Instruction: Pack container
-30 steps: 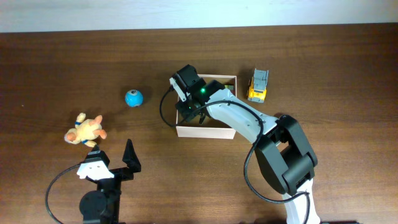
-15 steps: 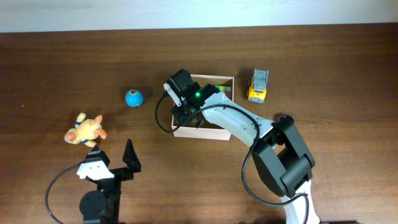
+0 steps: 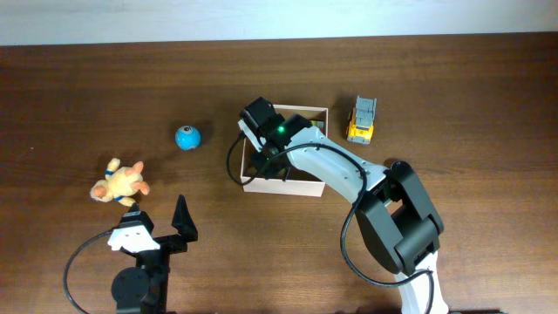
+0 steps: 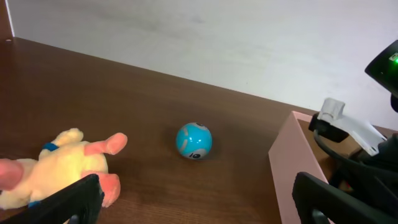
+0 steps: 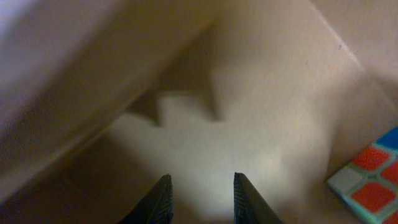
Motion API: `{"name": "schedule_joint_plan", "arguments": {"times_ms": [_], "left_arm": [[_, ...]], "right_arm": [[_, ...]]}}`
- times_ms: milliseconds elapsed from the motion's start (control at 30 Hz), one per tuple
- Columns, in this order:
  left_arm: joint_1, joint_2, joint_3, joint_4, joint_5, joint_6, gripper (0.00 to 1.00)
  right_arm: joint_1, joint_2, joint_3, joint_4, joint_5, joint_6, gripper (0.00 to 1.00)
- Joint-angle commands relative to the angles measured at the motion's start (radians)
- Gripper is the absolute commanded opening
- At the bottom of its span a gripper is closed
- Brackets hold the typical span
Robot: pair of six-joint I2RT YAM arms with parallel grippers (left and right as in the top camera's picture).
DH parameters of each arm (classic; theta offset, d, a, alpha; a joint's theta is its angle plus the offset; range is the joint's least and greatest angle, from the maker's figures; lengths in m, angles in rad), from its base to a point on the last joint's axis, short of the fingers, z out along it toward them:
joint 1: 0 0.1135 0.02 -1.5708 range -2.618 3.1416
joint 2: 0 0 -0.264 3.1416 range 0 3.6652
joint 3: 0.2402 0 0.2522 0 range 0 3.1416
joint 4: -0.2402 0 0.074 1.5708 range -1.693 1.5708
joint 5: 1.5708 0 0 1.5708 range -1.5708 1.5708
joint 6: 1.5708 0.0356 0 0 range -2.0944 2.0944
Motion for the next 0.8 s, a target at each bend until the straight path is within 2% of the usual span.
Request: {"name": "schedule_joint_plan", "arguments": {"times_ms": [0, 400, 767], "left_arm": [[0.003, -0.008, -0.006, 0.002, 0.010, 0.016, 0.99], [0.003, -0.008, -0.006, 0.002, 0.010, 0.016, 0.99], [0.003, -0.008, -0.006, 0.002, 0.010, 0.016, 0.99]], "right_arm": [[-0.002, 0.003, 0.018, -0.017, 0.011, -0.006, 0.27], [0.006, 0.003, 0.018, -0.048, -0.069, -0.018, 0.27], [0.005, 0.003, 0.018, -0.086, -0.079, -0.101, 0.27]]}}
